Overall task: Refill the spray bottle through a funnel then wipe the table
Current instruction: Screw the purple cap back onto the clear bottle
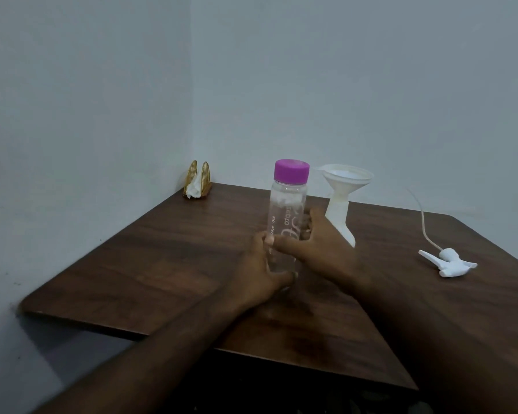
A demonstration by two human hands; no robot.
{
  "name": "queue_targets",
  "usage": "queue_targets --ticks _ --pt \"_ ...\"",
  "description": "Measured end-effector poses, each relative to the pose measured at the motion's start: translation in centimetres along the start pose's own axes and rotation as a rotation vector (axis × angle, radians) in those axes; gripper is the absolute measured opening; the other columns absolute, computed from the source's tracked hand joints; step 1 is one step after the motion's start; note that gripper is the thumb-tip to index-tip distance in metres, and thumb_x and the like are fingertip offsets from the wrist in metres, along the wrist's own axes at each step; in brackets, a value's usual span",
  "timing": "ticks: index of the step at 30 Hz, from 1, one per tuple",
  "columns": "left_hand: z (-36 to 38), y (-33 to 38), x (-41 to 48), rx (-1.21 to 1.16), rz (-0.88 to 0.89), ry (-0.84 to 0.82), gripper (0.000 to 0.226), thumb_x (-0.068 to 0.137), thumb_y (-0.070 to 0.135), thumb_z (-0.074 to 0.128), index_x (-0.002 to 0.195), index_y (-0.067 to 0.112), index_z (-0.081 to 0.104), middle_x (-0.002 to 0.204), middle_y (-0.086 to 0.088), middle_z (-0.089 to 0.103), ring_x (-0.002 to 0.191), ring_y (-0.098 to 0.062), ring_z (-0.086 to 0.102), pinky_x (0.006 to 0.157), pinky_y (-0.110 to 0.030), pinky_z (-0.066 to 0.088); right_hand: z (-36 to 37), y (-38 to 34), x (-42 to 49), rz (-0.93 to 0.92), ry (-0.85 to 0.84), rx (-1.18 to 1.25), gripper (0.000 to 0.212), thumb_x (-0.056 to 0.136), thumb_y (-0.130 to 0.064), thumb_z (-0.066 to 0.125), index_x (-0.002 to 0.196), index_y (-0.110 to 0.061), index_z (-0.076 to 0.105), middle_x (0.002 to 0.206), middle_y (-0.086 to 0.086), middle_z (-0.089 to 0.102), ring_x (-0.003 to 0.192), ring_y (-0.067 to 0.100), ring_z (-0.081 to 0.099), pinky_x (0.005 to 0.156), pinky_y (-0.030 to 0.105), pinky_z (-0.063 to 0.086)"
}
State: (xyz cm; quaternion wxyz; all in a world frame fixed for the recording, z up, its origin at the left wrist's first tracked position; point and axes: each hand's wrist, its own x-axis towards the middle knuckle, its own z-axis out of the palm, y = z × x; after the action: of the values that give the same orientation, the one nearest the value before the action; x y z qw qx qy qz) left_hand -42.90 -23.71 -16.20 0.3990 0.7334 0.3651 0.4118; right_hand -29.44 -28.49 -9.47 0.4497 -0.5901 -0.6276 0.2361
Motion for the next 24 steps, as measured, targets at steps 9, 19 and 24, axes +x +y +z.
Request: queue_targets --ticks 9,19,24 --pt "-2.3 -0.7 0.1 0.145 0.005 -0.004 0.048 0.071 0.031 0.081 0.108 0.027 0.052 0.1 0.01 0.064 0.089 -0.002 0.063 0.074 -0.02 0.054 1.9 3.2 0.4 0.048 -0.05 -0.088 0.051 0.078 -0.035 0.081 0.119 -0.021 0.054 0.105 -0.006 0.071 0.093 0.007 0.07 0.085 0.036 0.059" --pt "-4.5 -2.0 5.6 0.304 0.039 0.256 0.055 0.069 0.023 0.081 0.115 0.013 0.053 0.097 0.005 0.058 0.093 -0.018 0.06 0.077 -0.027 0.046 6.0 2.8 7.1 0.067 0.034 0.035 0.073 0.051 -0.052 0.084 0.115 -0.028 0.059 0.107 -0.006 0.072 0.098 0.011 0.069 0.09 0.04 0.057" --pt "-7.7 -4.3 10.0 0.3 -0.089 0.135 0.094 0.066 0.046 0.082 0.14 0.015 0.033 0.123 -0.005 0.059 0.106 -0.019 0.06 0.093 -0.04 0.05 8.0 2.3 13.1 0.079 0.088 -0.027 0.054 0.078 -0.027 0.082 0.122 -0.011 0.055 0.114 0.003 0.067 0.087 0.009 0.065 0.064 0.021 0.055"
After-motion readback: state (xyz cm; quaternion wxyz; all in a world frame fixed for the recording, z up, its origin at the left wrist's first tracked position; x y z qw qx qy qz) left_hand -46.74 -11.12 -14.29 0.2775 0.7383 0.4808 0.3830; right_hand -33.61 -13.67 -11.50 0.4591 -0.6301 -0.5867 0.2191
